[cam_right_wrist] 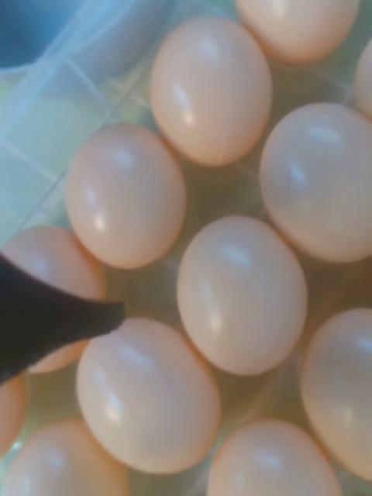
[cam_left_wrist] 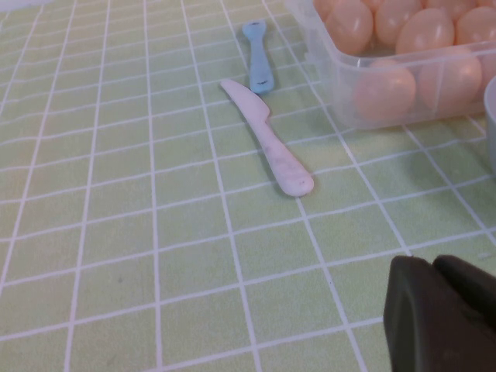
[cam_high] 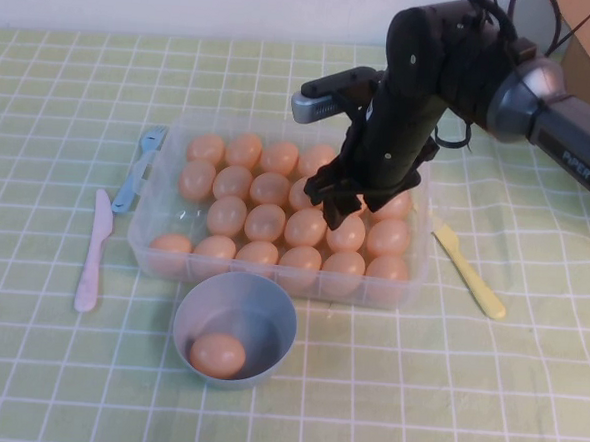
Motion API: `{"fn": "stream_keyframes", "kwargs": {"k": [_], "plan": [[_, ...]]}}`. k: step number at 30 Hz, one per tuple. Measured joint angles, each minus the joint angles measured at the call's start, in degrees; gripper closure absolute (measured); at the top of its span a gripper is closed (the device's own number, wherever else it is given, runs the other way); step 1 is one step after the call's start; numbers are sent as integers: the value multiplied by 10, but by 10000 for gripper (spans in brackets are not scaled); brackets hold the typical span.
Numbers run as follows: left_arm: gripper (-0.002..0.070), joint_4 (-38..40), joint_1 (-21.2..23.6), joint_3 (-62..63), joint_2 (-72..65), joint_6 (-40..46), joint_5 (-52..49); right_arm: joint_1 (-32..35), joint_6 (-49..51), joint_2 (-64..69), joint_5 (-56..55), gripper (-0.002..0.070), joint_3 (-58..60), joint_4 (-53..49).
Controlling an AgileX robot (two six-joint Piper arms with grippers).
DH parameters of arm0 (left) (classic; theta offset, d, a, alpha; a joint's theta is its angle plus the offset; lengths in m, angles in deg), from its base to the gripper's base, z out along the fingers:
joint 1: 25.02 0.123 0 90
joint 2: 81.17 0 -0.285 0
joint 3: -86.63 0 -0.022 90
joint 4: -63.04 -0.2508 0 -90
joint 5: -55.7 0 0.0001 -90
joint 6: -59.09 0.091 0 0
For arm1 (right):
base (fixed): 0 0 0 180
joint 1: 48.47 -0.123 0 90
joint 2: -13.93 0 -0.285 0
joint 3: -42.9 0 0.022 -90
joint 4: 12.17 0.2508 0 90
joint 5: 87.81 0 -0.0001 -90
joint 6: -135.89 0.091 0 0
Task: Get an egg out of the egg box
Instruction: Pick up the egg from the plastic box
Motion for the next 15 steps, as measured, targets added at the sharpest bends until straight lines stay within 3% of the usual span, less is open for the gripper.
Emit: {"fn": "stream_keyframes", "kwargs": {"k": [7, 15], "plan": [[678, 0, 0, 0, 0, 0, 0, 0, -1, 25, 0, 178, 0, 12], [678, 0, 0, 0, 0, 0, 0, 0, -2, 26, 0, 162, 0, 12]]}}
